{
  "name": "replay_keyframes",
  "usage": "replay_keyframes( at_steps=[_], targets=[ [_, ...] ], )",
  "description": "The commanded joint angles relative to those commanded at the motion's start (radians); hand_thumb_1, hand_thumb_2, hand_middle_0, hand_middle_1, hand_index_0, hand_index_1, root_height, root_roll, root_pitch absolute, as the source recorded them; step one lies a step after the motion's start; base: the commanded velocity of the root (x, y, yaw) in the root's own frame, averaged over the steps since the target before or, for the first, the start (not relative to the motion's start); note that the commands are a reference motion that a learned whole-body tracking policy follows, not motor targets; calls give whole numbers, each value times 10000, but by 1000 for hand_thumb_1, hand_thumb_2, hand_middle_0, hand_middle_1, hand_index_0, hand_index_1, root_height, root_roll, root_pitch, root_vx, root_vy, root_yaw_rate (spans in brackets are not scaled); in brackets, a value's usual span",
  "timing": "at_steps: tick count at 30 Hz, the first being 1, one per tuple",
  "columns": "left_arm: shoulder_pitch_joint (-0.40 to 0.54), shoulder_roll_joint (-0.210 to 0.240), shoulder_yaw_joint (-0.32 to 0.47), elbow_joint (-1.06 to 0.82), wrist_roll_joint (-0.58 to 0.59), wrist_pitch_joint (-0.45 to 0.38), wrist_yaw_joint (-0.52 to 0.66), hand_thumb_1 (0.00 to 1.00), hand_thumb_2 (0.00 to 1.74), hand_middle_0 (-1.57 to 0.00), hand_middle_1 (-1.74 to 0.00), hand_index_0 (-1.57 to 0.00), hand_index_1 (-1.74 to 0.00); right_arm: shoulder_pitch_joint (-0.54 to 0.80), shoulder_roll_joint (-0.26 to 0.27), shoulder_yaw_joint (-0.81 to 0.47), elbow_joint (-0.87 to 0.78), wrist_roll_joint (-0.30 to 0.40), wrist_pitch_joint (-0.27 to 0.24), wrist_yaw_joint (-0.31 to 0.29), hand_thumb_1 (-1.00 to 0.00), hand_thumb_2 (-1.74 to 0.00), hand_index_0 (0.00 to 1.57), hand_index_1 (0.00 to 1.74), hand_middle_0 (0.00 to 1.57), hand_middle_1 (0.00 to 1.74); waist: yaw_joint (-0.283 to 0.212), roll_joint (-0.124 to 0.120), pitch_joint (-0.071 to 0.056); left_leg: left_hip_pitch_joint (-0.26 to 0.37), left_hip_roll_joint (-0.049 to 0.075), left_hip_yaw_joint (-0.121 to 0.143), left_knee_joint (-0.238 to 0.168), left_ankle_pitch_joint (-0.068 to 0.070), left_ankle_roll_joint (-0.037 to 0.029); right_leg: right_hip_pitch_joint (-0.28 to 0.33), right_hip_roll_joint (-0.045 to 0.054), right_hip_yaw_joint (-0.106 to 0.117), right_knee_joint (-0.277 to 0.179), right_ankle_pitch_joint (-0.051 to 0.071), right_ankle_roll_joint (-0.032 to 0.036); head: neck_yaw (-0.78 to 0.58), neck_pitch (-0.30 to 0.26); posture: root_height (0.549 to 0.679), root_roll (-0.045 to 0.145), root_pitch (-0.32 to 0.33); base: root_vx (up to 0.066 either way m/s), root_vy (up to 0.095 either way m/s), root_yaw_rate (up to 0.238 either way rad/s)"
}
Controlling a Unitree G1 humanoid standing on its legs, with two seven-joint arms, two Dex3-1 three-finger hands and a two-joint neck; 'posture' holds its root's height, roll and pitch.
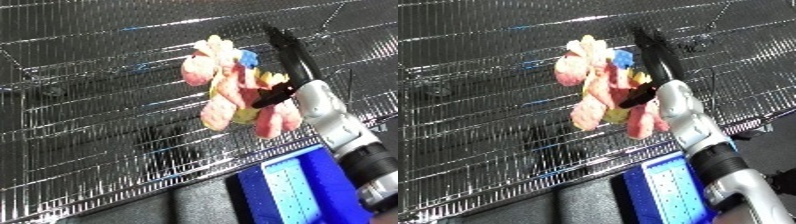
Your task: Pick up the object and place it into the box
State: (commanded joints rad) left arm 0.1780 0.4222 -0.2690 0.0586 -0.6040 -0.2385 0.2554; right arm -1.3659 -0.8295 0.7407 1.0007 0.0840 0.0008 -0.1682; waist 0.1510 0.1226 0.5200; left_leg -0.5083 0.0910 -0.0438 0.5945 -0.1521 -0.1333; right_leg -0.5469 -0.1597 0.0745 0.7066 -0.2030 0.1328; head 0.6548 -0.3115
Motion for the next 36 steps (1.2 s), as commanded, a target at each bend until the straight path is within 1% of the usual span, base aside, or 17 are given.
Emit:
replay_keyframes(
  at_steps=[2,5,7,11,18,24,31,34,36],
  targets=[
    [85,2,-22,-5,-31,7,-25,1000,1740,-1570,-1740,-1570,-1740,-105,-49,164,154,-179,27,78,0,0,0,0,0,0,22,21,0,-132,-11,-27,6,29,-16,-112,-7,-23,28,-4,-10,66,108,634,35,86,3,-11,91],
    [205,2,6,-60,-110,-2,-74,1000,1740,-1570,-1740,-1570,-1740,-203,-110,448,406,-514,115,288,0,0,0,0,0,0,61,61,0,-310,-22,-73,1,65,-44,-258,-22,-63,60,-12,-21,176,42,633,34,98,-3,-19,100],
    [251,-26,-2,-89,-158,-14,-83,1000,1740,-1570,-1740,-1570,-1740,-207,-107,537,610,-641,172,400,0,0,0,0,0,0,65,81,0,-407,-24,-99,-1,81,-54,-342,-29,-81,87,-19,-32,174,118,633,34,104,-4,-12,74],
    [256,-59,-58,-102,-164,-17,-25,1000,1740,-1570,-1740,-1570,-1740,11,-7,470,914,-653,230,476,0,0,0,0,0,0,48,87,0,-541,-27,-145,25,73,-50,-466,-21,-89,132,-35,-41,111,137,633,35,114,1,-6,28],
    [150,-92,-28,-190,-106,-28,52,1000,1740,-1570,-1740,-1570,-1740,758,421,168,1318,-828,328,611,0,0,0,0,0,0,37,137,0,-506,4,-145,-73,52,-44,-469,-6,-105,119,-93,-9,-12,268,633,35,122,6,0,-7],
    [64,-129,75,-215,-39,-52,171,1000,1740,-1570,-1740,-1570,-1740,1220,740,-121,1452,-845,350,590,-300,-522,471,522,471,522,8,168,0,-438,33,-99,-166,51,-51,-446,-1,-102,88,-101,17,-75,314,634,37,123,5,4,-17],
    [25,-165,168,-100,-40,-107,265,1000,1740,-1570,-1740,-1570,-1740,1594,838,-347,1308,-722,291,471,-650,-1131,1020,1131,1020,1131,-59,88,0,-337,76,-55,-245,47,-66,-363,7,-101,28,-97,28,-218,248,635,38,121,-1,-2,-11],
    [16,-161,194,-67,-60,-135,261,1000,1740,-1570,-1740,-1570,-1740,1678,862,-385,1257,-720,281,428,-800,-1392,1256,1392,1256,1392,-84,70,0,-282,96,-47,-276,45,-79,-323,3,-117,28,-115,30,-238,55,636,38,119,-7,-5,-4],
    [2,-165,188,-38,-81,-146,250,1000,1740,-1570,-1740,-1570,-1740,1712,851,-408,1231,-717,269,403,-900,-1566,1413,1566,1413,1566,-104,55,0,-251,110,-37,-300,52,-91,-300,-3,-129,31,-121,32,-161,118,636,38,117,-11,-5,-4]
  ],
)
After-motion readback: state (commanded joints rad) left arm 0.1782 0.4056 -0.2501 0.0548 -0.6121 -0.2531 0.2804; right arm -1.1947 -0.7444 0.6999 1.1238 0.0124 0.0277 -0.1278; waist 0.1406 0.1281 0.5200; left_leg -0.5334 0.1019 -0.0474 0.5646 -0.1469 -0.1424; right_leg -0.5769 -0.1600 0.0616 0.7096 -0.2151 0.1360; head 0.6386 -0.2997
